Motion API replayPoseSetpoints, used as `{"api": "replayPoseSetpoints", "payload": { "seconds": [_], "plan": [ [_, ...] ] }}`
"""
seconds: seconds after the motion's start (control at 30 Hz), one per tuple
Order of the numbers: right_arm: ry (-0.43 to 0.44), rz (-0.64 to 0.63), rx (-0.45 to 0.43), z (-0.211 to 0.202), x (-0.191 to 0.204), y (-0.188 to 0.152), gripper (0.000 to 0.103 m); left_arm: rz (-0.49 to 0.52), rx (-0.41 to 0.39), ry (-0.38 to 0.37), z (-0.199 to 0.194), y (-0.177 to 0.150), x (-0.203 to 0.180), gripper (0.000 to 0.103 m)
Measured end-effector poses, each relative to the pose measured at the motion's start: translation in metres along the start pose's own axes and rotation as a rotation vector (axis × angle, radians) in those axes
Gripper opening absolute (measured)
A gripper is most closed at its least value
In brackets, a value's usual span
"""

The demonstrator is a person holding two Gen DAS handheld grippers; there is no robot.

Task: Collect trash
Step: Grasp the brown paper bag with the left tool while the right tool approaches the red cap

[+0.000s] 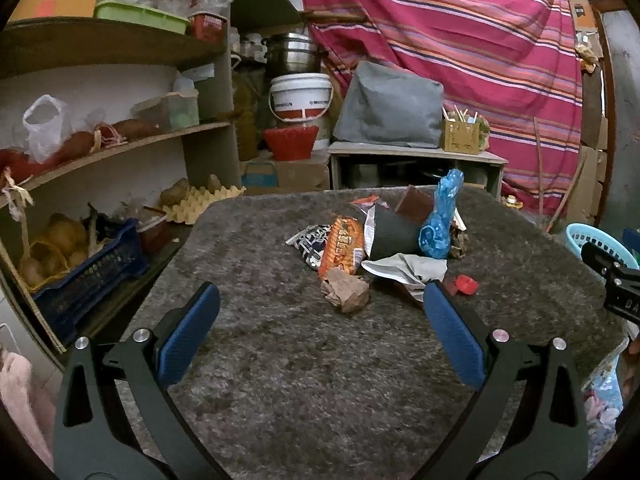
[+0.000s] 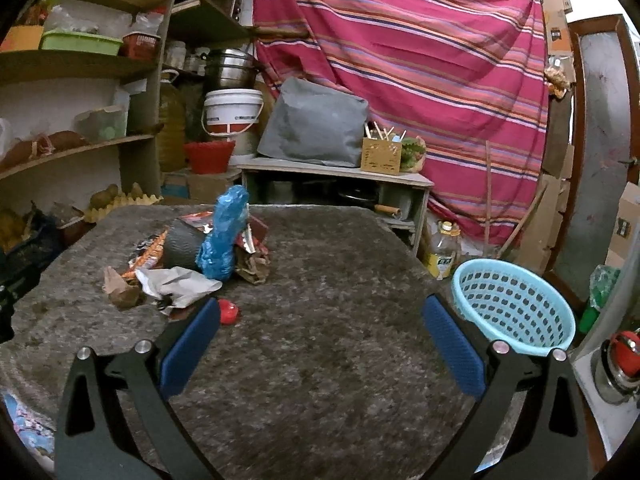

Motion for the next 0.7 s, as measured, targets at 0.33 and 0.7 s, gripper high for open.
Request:
{"api": "replayPoseSetpoints", "payload": {
  "seconds": [0.33,0.7],
  "plan": [
    [-0.005,-0.009,0.016,0.024,0.001,0.003,0.099,-0.016,0.075,-0.049,0.039,-0.001,-0.001,0.098],
    [0.011,-0.003,0.134,0.075,0.005,-0.007,0.099,-0.019,0.146,-0.057,0.088,-0.007,-0.005,0.098]
  ]
}}
Point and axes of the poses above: each gripper's, at about its wrist camera, not at the fingertips, and z roughly the way its jaws point, x to its left, y to its top, the point moved 6 cm from there along z, roughly the way its jaws point
